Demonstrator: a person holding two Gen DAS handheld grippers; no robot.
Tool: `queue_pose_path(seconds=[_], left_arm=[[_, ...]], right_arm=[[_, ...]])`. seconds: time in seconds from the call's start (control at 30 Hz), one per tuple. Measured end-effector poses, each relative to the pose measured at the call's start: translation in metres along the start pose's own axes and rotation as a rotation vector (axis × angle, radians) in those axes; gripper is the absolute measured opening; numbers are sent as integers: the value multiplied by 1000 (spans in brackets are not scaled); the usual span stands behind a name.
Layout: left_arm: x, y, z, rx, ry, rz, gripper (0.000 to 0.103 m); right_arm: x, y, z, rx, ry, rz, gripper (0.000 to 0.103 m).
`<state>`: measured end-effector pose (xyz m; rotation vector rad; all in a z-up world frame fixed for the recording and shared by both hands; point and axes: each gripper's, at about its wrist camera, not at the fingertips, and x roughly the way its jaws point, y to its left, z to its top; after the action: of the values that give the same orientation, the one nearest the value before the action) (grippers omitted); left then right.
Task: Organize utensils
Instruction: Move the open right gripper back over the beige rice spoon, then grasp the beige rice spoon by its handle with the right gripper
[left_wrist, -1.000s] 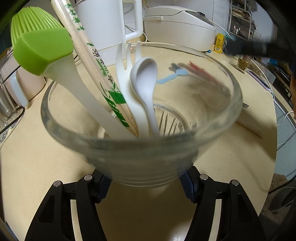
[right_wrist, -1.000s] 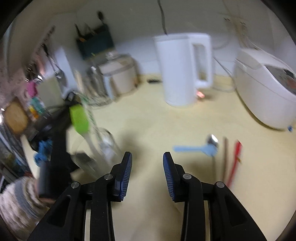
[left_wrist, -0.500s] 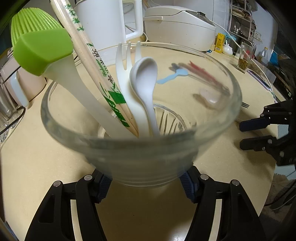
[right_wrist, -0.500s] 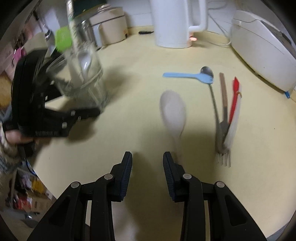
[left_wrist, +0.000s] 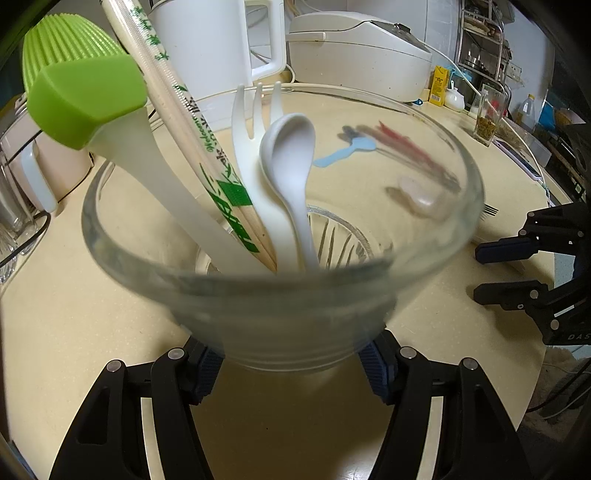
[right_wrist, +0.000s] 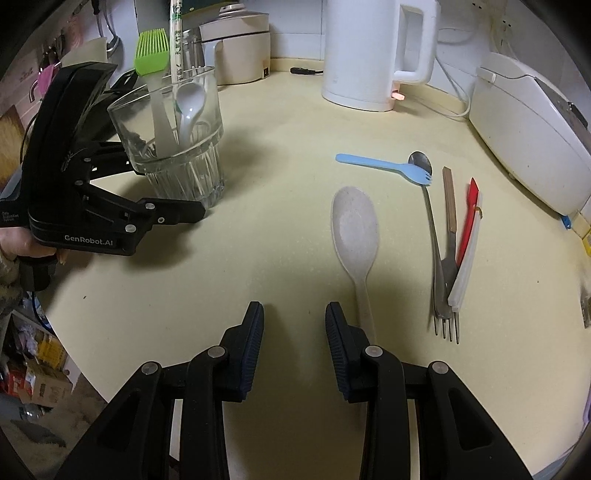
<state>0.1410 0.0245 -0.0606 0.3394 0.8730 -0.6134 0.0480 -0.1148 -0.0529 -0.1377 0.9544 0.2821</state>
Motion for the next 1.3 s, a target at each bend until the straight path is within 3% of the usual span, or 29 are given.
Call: queue_pose_path(seconds=[0.8,0.9,1.0,1.3], left_arm=[[0,1,2,3,-1,4,70],[0,1,1,3,-2,4,70],[0,0,2,3,-2,4,70],[0,-1,1,3,-2,3,70]], right_arm=[[5,-5,7,15,7,-3,38],[4,-20,12,110,40,18,38],[-8,-40,17,187,4,22,38],[-15,-62,39,155,-42,-27,38]])
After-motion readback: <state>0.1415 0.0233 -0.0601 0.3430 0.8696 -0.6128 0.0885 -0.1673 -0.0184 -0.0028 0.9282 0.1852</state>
